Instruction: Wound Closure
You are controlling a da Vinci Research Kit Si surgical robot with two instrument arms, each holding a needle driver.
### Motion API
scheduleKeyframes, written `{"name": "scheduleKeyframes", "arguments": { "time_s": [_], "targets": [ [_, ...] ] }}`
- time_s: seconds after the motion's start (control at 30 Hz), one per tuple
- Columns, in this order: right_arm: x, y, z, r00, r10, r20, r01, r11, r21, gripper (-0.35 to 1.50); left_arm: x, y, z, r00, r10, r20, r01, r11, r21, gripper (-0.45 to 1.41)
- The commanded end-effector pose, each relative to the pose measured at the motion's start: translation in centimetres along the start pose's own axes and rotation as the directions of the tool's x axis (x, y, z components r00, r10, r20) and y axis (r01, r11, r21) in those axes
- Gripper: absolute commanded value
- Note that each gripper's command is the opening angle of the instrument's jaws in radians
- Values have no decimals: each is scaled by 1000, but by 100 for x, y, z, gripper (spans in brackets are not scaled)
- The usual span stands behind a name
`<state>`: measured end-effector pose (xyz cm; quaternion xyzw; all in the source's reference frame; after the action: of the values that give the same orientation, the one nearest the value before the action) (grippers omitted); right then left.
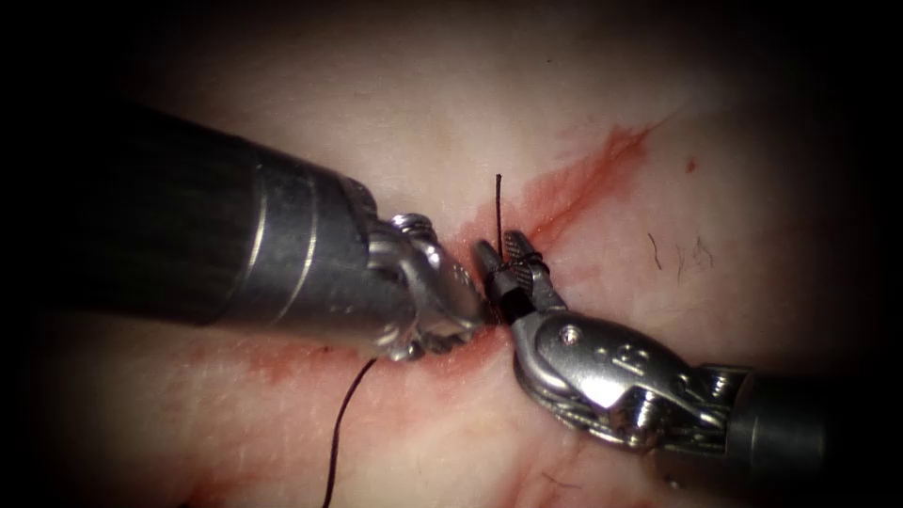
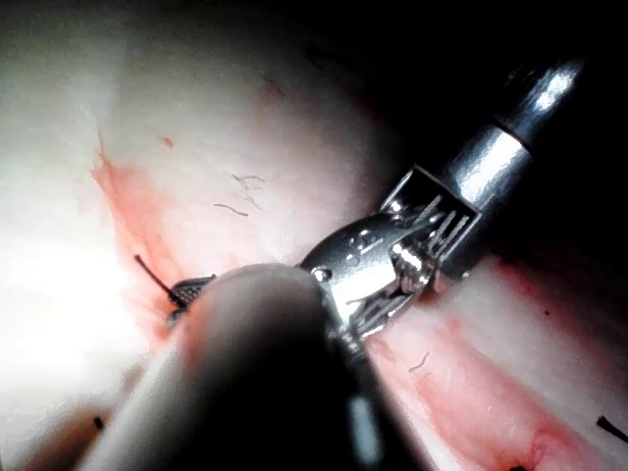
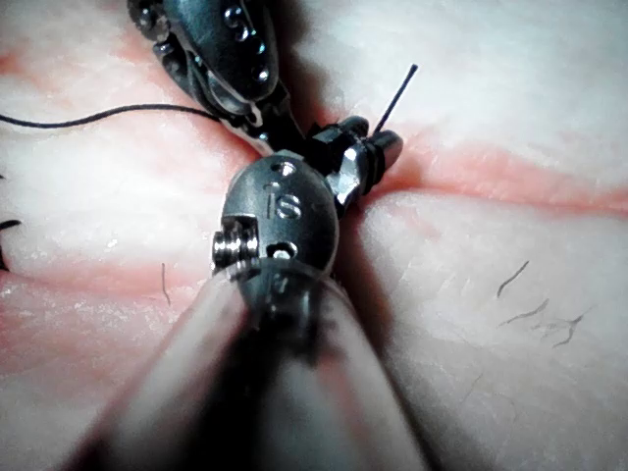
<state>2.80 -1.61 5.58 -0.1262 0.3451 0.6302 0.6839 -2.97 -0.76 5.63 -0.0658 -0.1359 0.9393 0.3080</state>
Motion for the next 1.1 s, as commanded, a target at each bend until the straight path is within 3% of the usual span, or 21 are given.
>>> {"name": "scheduleKeyframes", "arguments": {
  "time_s": [0.03, 0.83, 0.87, 0.97, 1.1],
  "targets": [
    [1, -7, 6, 1000, 2, -13, -2, 1000, 7, 46, 4, 1, 6, 1000, 0, -1, 0, 1000, -2, -45],
    [7, -4, 13, 998, 14, -58, -12, 999, 40, 29, 5, 1, 6, 1000, -1, -1, 1, 1000, -1, -45],
    [7, -4, 14, 998, 14, -60, -12, 999, 47, 26, 5, 1, 6, 1000, -1, -1, 1, 1000, -1, -45],
    [6, 0, 13, 999, 13, -51, -8, 996, 86, -35, 4, 1, 6, 1000, -1, -1, 1, 1000, -1, -45],
    [5, 4, 11, 999, 11, -48, -5, 994, 110, -35, 4, 1, 6, 1000, -1, -1, 1, 1000, -1, -45]
  ]
}}
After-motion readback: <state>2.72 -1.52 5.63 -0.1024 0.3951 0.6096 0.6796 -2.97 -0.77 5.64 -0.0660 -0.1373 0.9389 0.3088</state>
